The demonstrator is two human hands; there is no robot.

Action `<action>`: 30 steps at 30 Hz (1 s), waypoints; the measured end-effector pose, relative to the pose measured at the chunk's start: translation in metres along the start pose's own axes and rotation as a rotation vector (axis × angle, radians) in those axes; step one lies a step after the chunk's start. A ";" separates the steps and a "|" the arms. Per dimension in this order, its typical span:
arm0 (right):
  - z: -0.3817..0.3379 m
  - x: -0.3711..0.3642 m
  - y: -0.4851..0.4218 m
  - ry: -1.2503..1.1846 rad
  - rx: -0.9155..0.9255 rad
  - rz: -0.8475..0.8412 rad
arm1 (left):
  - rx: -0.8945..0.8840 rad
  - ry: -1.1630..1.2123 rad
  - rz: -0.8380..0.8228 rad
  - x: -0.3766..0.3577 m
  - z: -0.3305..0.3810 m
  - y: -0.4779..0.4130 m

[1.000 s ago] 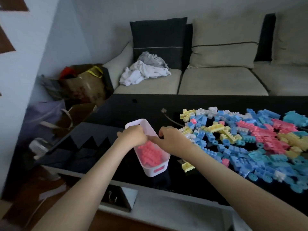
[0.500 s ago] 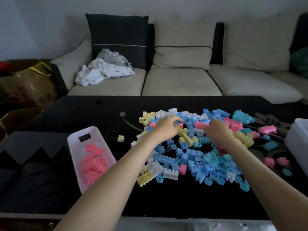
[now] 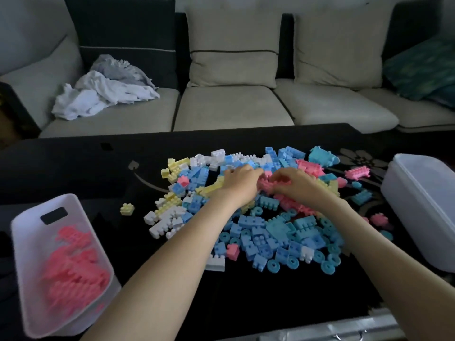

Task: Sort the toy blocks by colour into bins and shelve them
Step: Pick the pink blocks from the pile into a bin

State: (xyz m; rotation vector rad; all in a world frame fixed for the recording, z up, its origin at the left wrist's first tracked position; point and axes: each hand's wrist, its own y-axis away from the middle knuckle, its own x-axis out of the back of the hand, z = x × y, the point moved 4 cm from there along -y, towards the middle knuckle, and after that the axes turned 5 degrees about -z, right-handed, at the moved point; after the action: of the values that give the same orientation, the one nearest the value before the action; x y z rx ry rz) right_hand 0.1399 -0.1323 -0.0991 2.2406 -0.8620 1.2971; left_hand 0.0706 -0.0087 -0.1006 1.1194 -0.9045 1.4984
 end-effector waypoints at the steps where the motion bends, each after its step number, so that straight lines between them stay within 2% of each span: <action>1: 0.005 0.005 0.003 -0.059 -0.013 0.041 | -0.004 -0.013 0.017 0.001 0.000 0.001; 4: 0.027 0.027 0.009 -0.184 -0.135 0.331 | 0.074 0.014 0.098 0.003 -0.001 0.007; 5: 0.035 0.032 0.010 -0.170 -0.210 0.375 | 0.104 0.051 0.125 0.005 -0.001 0.010; 7: 0.047 0.031 0.007 -0.089 -0.355 0.279 | 0.146 0.140 0.161 0.008 -0.001 0.015; 10: 0.055 0.020 0.005 0.009 -0.439 0.064 | 0.194 0.211 0.139 0.011 0.001 0.017; 12: 0.054 0.013 0.008 0.095 -0.439 0.042 | 0.205 0.239 0.106 0.010 0.003 0.017; 15: 0.042 0.009 0.014 0.089 -0.368 0.079 | 0.202 0.306 0.097 0.005 0.006 0.014; 19: 0.037 0.018 0.024 0.124 -0.299 0.137 | 0.168 0.333 -0.051 -0.006 0.011 0.012; 22: 0.037 0.014 0.031 0.256 -0.302 -0.053 | 0.137 0.298 -0.074 -0.004 0.015 0.015; 24: 0.036 0.012 0.034 0.307 -0.307 -0.108 | 0.150 0.248 -0.027 0.000 0.016 0.020; 27: 0.030 0.012 0.035 0.277 -0.317 -0.044 | 0.183 0.112 0.134 0.015 0.009 0.031; 30: 0.018 0.022 0.036 0.148 -0.262 0.209 | 0.184 0.119 0.219 0.037 -0.003 0.051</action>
State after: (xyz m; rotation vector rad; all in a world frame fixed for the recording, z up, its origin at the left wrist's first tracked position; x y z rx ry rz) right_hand 0.1348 -0.1761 -0.0868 1.8684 -1.1604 1.3334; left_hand 0.0181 -0.0054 -0.0654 1.0751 -0.8409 1.8384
